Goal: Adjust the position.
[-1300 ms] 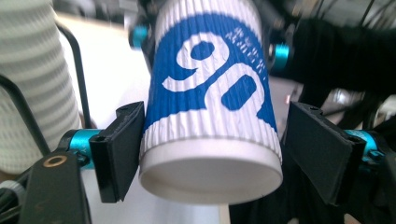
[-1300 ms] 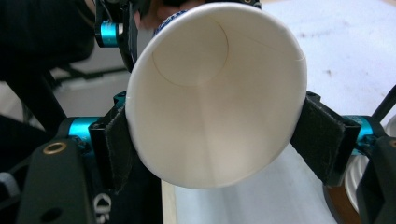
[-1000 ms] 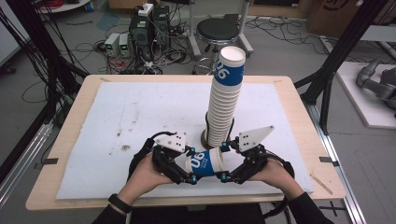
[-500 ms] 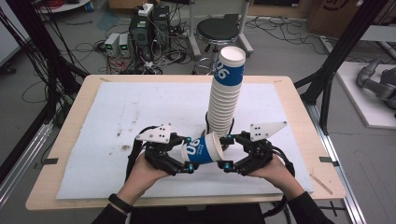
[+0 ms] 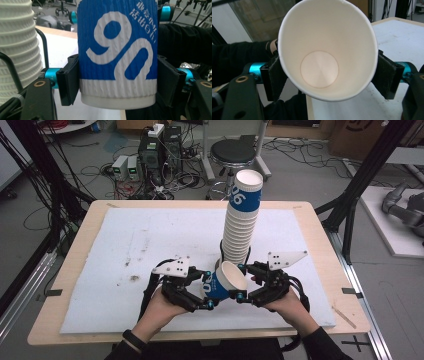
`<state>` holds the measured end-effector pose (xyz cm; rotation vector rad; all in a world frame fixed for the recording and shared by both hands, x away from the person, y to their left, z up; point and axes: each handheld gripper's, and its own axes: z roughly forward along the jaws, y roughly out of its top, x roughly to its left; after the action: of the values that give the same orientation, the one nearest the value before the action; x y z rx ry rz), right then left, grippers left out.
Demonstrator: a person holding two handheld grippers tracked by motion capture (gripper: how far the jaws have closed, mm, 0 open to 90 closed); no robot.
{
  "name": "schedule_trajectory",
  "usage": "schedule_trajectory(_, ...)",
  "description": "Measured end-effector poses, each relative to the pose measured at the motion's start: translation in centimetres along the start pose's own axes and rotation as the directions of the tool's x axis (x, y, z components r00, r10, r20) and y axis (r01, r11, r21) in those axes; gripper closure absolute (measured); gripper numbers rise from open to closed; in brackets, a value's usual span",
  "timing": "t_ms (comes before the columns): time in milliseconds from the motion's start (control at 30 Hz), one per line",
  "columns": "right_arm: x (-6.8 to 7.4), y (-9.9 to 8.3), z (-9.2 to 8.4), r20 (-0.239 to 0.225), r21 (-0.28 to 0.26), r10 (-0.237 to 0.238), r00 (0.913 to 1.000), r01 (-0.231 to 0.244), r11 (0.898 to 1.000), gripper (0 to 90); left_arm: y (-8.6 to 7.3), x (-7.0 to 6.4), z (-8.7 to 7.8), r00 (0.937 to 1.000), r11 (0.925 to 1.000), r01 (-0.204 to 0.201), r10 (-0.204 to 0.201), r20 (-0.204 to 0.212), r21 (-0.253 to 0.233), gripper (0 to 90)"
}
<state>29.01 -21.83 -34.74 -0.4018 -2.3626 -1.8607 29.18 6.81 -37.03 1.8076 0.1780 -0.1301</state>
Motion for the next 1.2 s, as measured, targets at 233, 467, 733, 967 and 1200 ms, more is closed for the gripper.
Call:
schedule_trajectory(233,0.6,0.5,0.2,0.046,0.135,-0.072,0.9963,0.066,0.989,24.3,0.4,-0.5,0.6,0.998,0.9884,-0.04,0.047,-0.042,0.147,23.0)
schedule_trajectory(467,1.2,0.8,0.7,0.046,0.22,-0.124,0.9912,0.111,0.969,24.4,0.1,-0.8,1.9,0.9959,0.9651,-0.069,0.082,-0.039,0.253,24.5)
schedule_trajectory(733,1.3,0.7,0.8,0.035,0.127,-0.096,0.9947,0.091,0.988,19.4,-0.4,-0.7,2.0,0.996,0.9871,-0.083,0.087,-0.023,0.137,29.8)
schedule_trajectory(967,1.2,0.4,0.7,0.007,-0.026,-0.034,0.9994,0.034,0.999,19.1,-0.5,-0.9,1.5,0.9951,0.9959,-0.09,0.089,-0.043,-0.011,29.9)
schedule_trajectory(1200,1.3,0.4,1.1,-0.011,-0.078,-0.015,0.9998,0.014,0.997,19.1,-0.5,-0.9,1.8,0.9966,0.9968,-0.078,0.077,-0.028,-0.018,29.8)
